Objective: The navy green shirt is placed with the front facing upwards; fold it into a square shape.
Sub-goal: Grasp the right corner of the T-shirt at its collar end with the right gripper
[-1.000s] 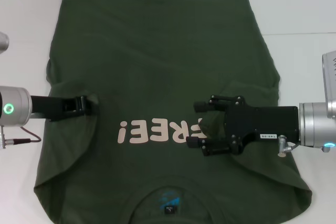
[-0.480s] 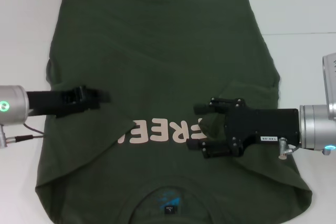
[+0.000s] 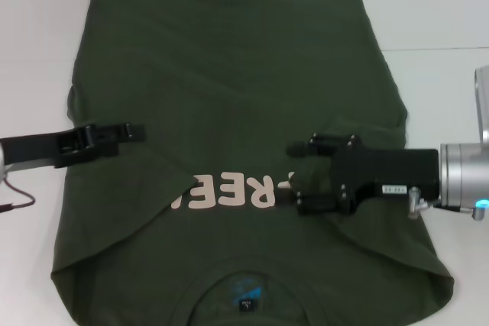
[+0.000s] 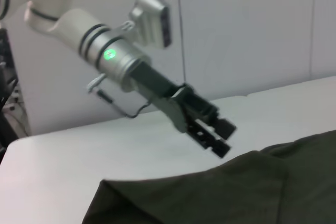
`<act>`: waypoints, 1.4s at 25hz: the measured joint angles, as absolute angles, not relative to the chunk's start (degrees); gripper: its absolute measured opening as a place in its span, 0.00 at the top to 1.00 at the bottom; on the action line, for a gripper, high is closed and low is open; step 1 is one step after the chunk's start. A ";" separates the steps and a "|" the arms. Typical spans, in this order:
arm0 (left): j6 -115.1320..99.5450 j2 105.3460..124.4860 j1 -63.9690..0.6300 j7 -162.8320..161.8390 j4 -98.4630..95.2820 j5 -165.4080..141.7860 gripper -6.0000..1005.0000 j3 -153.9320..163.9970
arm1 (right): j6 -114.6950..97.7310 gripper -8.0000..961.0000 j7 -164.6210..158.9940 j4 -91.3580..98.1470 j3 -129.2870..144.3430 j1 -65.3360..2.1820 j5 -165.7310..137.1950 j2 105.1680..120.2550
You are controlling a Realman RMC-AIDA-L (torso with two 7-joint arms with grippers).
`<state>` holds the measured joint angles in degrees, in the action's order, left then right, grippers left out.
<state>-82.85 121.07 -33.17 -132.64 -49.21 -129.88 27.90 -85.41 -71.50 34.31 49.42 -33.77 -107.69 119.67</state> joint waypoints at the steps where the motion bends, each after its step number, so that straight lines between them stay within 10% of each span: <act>1: -83.83 120.98 -33.02 -131.12 -49.25 -129.83 0.31 26.83 | -85.32 0.14 -73.27 34.93 48.81 -33.95 -107.57 119.64; 14: -87.27 120.29 -32.01 -120.60 -49.23 -127.79 0.04 22.73 | -84.77 0.14 -127.17 62.50 51.80 -37.56 -127.77 118.65; 35: -98.18 117.72 -35.93 -112.34 -48.86 -128.46 0.05 24.13 | -105.64 0.15 -161.05 69.48 51.42 -39.26 -148.60 117.90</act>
